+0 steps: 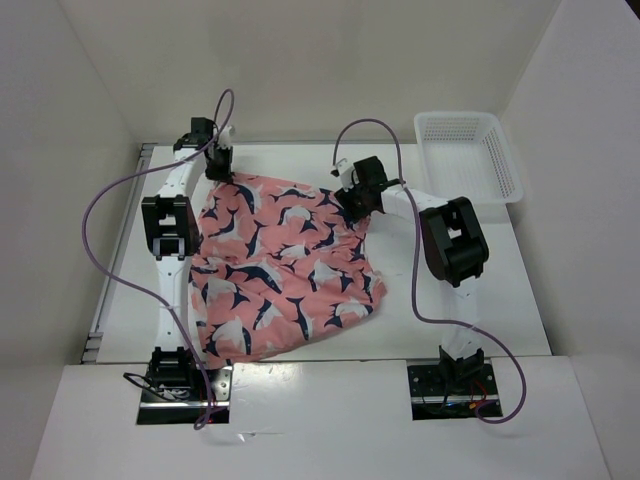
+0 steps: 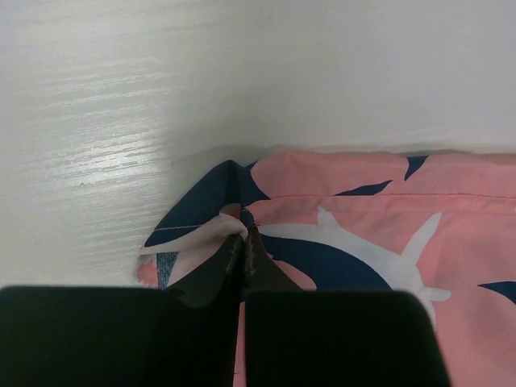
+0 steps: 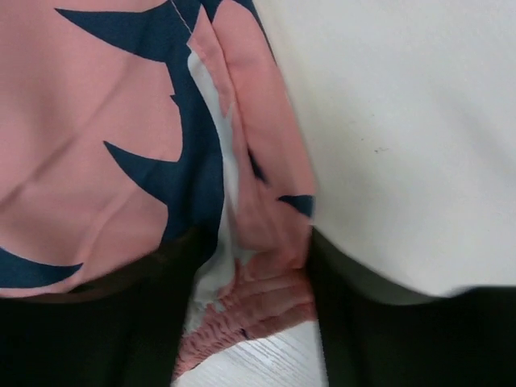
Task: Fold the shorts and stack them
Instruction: Fold the shorts
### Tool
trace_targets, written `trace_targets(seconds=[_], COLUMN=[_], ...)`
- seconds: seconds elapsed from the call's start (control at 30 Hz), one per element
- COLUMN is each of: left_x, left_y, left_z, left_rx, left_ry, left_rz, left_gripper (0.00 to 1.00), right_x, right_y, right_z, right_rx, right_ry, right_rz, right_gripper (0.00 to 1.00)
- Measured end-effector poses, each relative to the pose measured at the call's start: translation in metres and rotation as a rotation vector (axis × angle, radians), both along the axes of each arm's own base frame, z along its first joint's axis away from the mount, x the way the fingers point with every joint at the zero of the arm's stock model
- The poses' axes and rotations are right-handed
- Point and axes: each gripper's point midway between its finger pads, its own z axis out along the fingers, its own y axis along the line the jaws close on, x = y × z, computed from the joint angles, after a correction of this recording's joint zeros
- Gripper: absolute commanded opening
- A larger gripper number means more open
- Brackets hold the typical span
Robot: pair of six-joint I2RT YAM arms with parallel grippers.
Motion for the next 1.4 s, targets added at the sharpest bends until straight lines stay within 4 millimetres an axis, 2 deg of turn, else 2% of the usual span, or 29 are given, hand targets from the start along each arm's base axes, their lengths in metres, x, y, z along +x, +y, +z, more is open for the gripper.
trace_targets(seconds=[0.07, 0.1, 0.13, 0.23, 0.3, 0.4, 0.47, 0.57, 0.67, 0.73, 0.9, 0.97, 1.07, 1.17, 1.27, 1.33, 1.4], left_x=[0.0, 0.0, 0.0, 0.003, 0.015, 0.047, 0.062, 0.064, 0.054, 0.048, 0.022, 0.009, -0.015, -0.038, -0.064, -0.087, -0.113], left_y=[-0.001, -0.001, -0.001, -0.001, -0.001, -0.002, -0.004, -0.01, -0.019, -0.024, -0.028, -0.03, -0.03, -0.019, -0.011, -0.01, -0.013], left_z=[0.0, 0.0, 0.0, 0.008, 0.028, 0.091, 0.15, 0.222, 0.257, 0.257, 0.221, 0.21, 0.199, 0.206, 0.225, 0.235, 0.24], left_rx=[-0.001, -0.001, -0.001, 0.0, 0.006, 0.02, 0.028, 0.037, 0.033, 0.032, 0.018, 0.008, -0.02, -0.04, -0.068, -0.072, -0.075], left_ry=[-0.001, 0.0, 0.0, -0.014, -0.064, -0.251, -0.409, -0.579, -0.632, -0.617, -0.438, -0.368, -0.263, -0.203, -0.163, -0.125, -0.087], left_rz=[-0.004, -0.004, -0.004, -0.004, -0.002, -0.002, -0.002, -0.003, -0.017, -0.024, -0.041, -0.05, -0.065, -0.054, -0.045, -0.041, -0.041], left_gripper=[0.0, 0.0, 0.0, 0.0, 0.0, 0.0, 0.0, 0.0, 0.0, 0.0, 0.0, 0.0, 0.0, 0.0, 0.0, 0.0, 0.0], right_x=[0.001, 0.001, 0.002, 0.006, 0.016, 0.037, 0.054, 0.072, 0.073, 0.069, 0.051, 0.045, 0.035, 0.018, -0.002, -0.021, -0.04], right_y=[-0.001, -0.002, -0.003, -0.006, -0.007, -0.007, -0.005, -0.002, -0.003, -0.007, -0.024, -0.03, -0.036, -0.041, -0.033, -0.025, -0.018], right_z=[-0.001, -0.001, -0.001, 0.001, 0.006, 0.028, 0.05, 0.077, 0.088, 0.089, 0.089, 0.098, 0.124, 0.153, 0.173, 0.172, 0.161], right_rx=[-0.005, -0.008, -0.014, -0.025, -0.033, -0.03, -0.02, 0.002, 0.002, -0.012, -0.088, -0.107, -0.117, -0.111, -0.106, -0.125, -0.146], right_ry=[-0.002, -0.003, -0.005, -0.015, -0.038, -0.105, -0.173, -0.259, -0.286, -0.287, -0.283, -0.295, -0.335, -0.377, -0.42, -0.421, -0.397], right_rz=[-0.001, -0.005, -0.007, -0.035, -0.061, -0.108, -0.131, -0.147, -0.145, -0.14, -0.133, -0.133, -0.12, -0.096, -0.035, 0.016, 0.068], right_gripper=[0.41, 0.29, 0.23, 0.06, 0.03, 0.01, 0.01, 0.0, 0.0, 0.0, 0.0, 0.0, 0.0, 0.0, 0.0, 0.0, 0.0])
